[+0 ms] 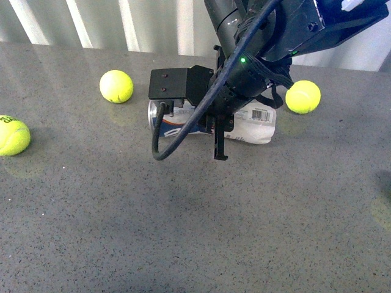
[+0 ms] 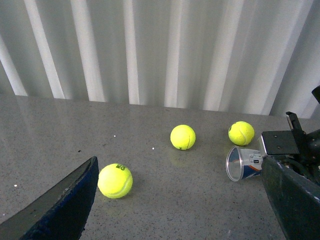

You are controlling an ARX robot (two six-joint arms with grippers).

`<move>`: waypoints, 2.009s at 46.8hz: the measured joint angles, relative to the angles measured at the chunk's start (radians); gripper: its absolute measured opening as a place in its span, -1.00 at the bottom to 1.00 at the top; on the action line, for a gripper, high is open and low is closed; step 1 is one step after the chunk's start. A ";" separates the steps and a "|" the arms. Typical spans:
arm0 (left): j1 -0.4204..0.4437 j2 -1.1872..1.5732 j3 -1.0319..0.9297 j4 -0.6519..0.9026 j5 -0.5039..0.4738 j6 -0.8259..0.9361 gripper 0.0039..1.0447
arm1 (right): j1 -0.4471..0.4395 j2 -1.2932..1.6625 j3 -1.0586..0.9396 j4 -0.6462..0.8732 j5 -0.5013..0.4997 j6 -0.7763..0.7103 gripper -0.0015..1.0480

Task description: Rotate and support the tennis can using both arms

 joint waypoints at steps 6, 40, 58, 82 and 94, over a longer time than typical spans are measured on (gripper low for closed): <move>0.000 0.000 0.000 0.000 0.000 0.000 0.87 | 0.010 0.005 0.004 0.008 0.006 0.026 -0.88; 0.000 0.000 0.000 0.000 0.000 0.000 0.87 | 0.026 -0.120 -0.149 0.070 -0.065 0.190 0.89; 0.000 0.000 0.000 0.000 0.000 0.000 0.87 | 0.007 -0.385 -0.364 0.247 -0.007 0.476 0.86; 0.000 -0.001 0.000 0.000 0.002 0.000 0.87 | -0.163 -0.816 -0.729 0.476 0.465 1.154 0.85; 0.000 -0.002 0.000 0.000 0.000 0.000 0.87 | -0.262 -0.966 -1.121 1.096 0.361 1.130 -0.21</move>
